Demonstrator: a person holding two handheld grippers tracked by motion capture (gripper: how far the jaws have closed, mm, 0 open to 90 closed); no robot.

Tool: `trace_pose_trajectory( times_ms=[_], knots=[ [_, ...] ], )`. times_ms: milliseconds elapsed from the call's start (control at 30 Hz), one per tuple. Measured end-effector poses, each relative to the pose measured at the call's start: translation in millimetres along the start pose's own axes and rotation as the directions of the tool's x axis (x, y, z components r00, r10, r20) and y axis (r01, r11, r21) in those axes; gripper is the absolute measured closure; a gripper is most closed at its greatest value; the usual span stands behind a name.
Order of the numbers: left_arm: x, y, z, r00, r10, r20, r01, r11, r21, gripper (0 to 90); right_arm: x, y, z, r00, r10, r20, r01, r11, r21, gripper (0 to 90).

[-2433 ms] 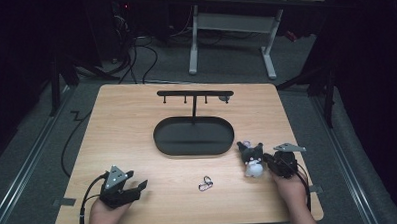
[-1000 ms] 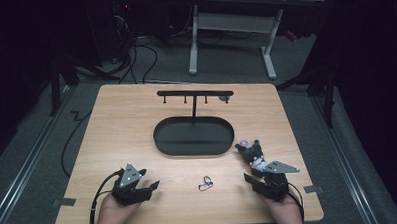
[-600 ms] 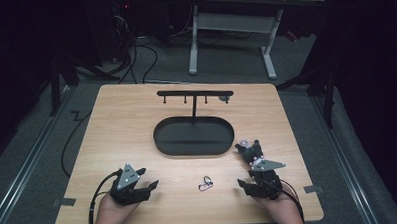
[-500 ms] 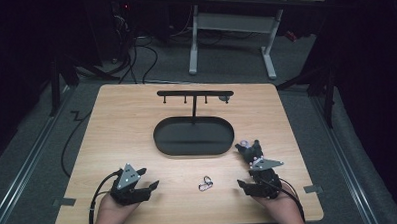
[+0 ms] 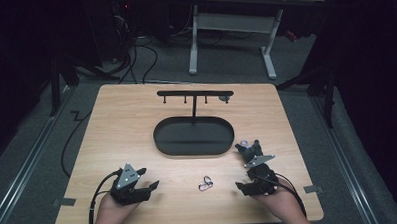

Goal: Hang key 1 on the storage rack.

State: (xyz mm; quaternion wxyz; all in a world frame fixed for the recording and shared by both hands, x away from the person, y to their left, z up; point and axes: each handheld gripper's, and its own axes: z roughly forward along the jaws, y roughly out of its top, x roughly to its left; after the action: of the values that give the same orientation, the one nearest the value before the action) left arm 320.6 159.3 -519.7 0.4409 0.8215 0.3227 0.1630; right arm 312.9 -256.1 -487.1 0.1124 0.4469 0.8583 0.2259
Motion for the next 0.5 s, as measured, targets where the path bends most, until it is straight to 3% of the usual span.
trace_pose_trajectory(
  times_ms=[167, 267, 433, 500],
  knots=[
    [-1.0, -0.5, 1.4, 1.0000, 0.007, 0.003, -0.007, 0.9999, 0.008, 34.7, 0.3, 3.3, -4.1, 0.9997, -0.023, -0.011, 0.024, 0.999, 0.042, 40.6],
    [-1.0, -0.6, 1.9, 0.9999, 0.009, 0.006, -0.009, 0.9999, 0.010, 34.8, -0.7, 5.9, -7.2, 0.9994, 0.003, -0.035, -0.001, 0.997, 0.073, 40.8],
    [-1.1, -0.7, 1.9, 0.9999, 0.012, 0.011, -0.012, 0.9999, 0.012, 34.7, -1.4, 9.6, -10.4, 0.9990, 0.002, -0.044, 0.005, 0.987, 0.160, 39.4],
    [-1.1, -0.7, 1.8, 0.9999, 0.013, 0.011, -0.013, 0.9998, 0.012, 34.7, -1.5, 9.6, -11.3, 0.9991, -0.004, -0.043, 0.011, 0.986, 0.168, 39.4]
  ],
)
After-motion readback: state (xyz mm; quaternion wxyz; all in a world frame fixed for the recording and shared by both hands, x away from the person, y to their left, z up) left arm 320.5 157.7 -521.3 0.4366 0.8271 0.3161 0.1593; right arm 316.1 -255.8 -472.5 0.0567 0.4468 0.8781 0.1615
